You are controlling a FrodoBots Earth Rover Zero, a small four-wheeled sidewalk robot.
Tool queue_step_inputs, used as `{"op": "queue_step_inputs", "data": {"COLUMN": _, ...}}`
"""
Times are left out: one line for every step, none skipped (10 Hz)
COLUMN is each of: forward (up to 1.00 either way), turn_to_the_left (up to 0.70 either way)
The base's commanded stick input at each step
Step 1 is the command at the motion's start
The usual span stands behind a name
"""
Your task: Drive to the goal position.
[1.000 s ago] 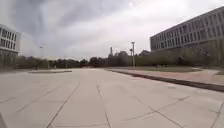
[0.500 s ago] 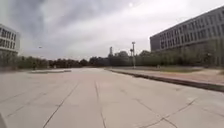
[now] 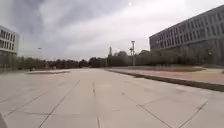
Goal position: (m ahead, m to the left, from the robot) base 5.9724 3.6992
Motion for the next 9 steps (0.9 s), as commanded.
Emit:
{"op": "queue_step_inputs", "data": {"forward": 0.50, "turn_to_the_left": 0.00}}
{"op": "queue_step_inputs", "data": {"forward": 0.50, "turn_to_the_left": 0.00}}
{"op": "queue_step_inputs", "data": {"forward": 0.50, "turn_to_the_left": 0.00}}
{"op": "queue_step_inputs", "data": {"forward": 0.50, "turn_to_the_left": 0.00}}
{"op": "queue_step_inputs", "data": {"forward": 0.50, "turn_to_the_left": 0.00}}
{"op": "queue_step_inputs", "data": {"forward": 0.50, "turn_to_the_left": 0.00}}
{"op": "queue_step_inputs", "data": {"forward": 0.50, "turn_to_the_left": 0.30}}
{"op": "queue_step_inputs", "data": {"forward": 0.50, "turn_to_the_left": 0.50}}
{"op": "queue_step_inputs", "data": {"forward": 0.50, "turn_to_the_left": 0.50}}
